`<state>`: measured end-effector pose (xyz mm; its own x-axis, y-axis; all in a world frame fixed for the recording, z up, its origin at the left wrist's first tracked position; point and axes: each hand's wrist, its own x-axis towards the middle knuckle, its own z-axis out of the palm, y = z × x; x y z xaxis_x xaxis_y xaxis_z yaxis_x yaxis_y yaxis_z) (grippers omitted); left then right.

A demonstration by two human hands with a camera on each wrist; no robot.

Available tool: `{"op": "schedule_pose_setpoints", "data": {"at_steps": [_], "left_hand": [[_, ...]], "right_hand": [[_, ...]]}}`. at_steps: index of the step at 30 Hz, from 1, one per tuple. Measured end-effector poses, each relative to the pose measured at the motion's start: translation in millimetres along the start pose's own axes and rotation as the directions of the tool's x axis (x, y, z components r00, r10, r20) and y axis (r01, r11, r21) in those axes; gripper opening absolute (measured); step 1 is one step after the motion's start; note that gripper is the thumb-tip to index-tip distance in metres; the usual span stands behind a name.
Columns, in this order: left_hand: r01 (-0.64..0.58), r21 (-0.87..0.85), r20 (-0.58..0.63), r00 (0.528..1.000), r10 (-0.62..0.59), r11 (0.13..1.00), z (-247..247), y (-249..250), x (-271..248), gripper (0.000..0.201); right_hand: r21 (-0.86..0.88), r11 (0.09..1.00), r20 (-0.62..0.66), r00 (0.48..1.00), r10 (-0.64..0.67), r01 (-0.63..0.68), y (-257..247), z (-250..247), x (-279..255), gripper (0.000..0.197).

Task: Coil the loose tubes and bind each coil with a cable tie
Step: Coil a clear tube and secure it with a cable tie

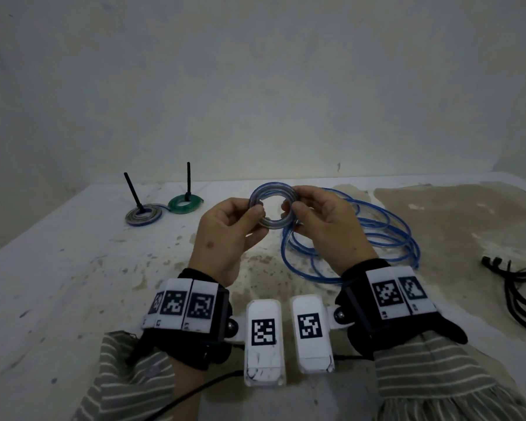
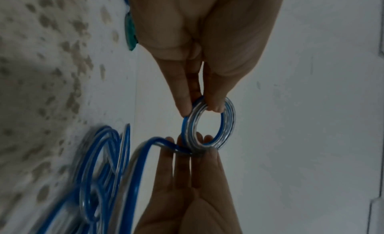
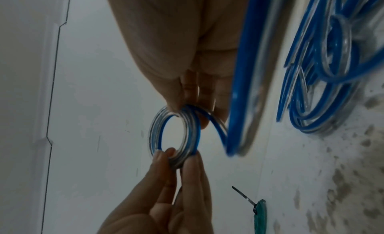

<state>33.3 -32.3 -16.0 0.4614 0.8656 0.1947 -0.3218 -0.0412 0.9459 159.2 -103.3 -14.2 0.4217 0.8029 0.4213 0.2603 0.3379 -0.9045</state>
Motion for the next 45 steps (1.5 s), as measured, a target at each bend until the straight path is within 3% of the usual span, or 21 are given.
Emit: {"op": "schedule_pose_setpoints", "data": {"at_steps": [4,6,8,10,13,17,19,20,22,25,27,30,36,41,45], "left_hand": [[0.111,-0.119,0.088,0.991,-0.101,0.987,0.2,-4.1,-0.2,0.009],[0.135,-0.022,0.098,0.986,-0.132,0.991,-5.4,-4.0,0.6,0.009],[0.088,0.197,0.088,0.99,-0.107,0.976,-12.8,-3.2,2.0,0.013],[-0.058,0.431,0.112,0.994,0.011,0.9,-18.5,-1.6,3.6,0.024],[-0.295,0.61,0.218,0.955,0.202,0.736,-18.5,5.0,2.4,0.024],[-0.235,0.725,0.238,0.967,0.085,0.647,-18.4,6.3,2.2,0.03],[-0.242,0.777,0.265,0.963,0.047,0.581,-18.7,7.6,0.2,0.021],[-0.246,0.77,0.269,0.962,0.05,0.589,-18.9,8.5,-0.5,0.015],[-0.198,0.672,0.237,0.971,0.046,0.714,-19.2,10.0,-1.5,0.011],[-0.078,0.375,0.116,0.993,0.037,0.924,-17.8,11.7,-1.2,0.013],[-0.022,0.158,0.043,0.999,0.015,0.987,-15.3,12.5,-0.1,0.01],[0.055,-0.043,0.021,0.998,-0.054,0.998,-11.1,9.6,2.2,0.008],[0.12,-0.152,0.003,0.993,-0.121,0.981,-3.4,3.0,0.9,0.009],[0.144,-0.12,0.065,0.988,-0.137,0.982,-2.8,-0.8,-0.4,0.006],[0.119,-0.123,0.049,0.992,-0.113,0.985,-4.4,-1.0,0.1,0.012]], "right_hand": [[0.093,0.995,-0.016,0.999,0.046,-0.044,0.2,-2.6,-0.8,0.023],[0.031,0.998,-0.014,0.999,0.052,-0.052,3.6,-4.6,-1.0,0.023],[-0.05,0.998,0.012,0.999,0.04,-0.039,7.5,-4.8,-1.4,0.023],[-0.166,0.986,0.055,0.998,-0.007,0.016,10.1,-3.1,-1.1,0.02],[-0.326,0.939,0.117,0.99,-0.079,0.114,11.1,0.3,-1.9,0.018],[-0.433,0.886,0.125,0.984,-0.123,0.166,12.0,0.8,-4.0,0.019],[-0.454,0.876,0.146,0.983,-0.107,0.163,13.4,1.4,-4.8,0.019],[-0.449,0.878,0.15,0.983,-0.105,0.162,13.9,2.2,-4.8,0.018],[-0.398,0.905,0.122,0.987,-0.108,0.149,13.0,2.9,-3.9,0.016],[-0.196,0.98,0.066,0.998,-0.005,0.018,9.4,-0.3,-2.0,0.02],[-0.067,0.995,0.08,0.994,0.073,-0.067,7.6,0.1,-3.7,0.022],[0.088,0.99,0.073,0.992,0.102,-0.108,4.3,6.4,-6.4,0.026],[0.175,0.982,-0.03,0.997,0.077,-0.07,-2.0,10.1,-7.9,0.025],[0.217,0.972,-0.068,0.992,0.109,-0.092,2.4,7.9,-5.4,0.017],[0.225,0.968,-0.083,0.988,0.133,-0.112,1.3,5.3,-4.6,0.02]]}}
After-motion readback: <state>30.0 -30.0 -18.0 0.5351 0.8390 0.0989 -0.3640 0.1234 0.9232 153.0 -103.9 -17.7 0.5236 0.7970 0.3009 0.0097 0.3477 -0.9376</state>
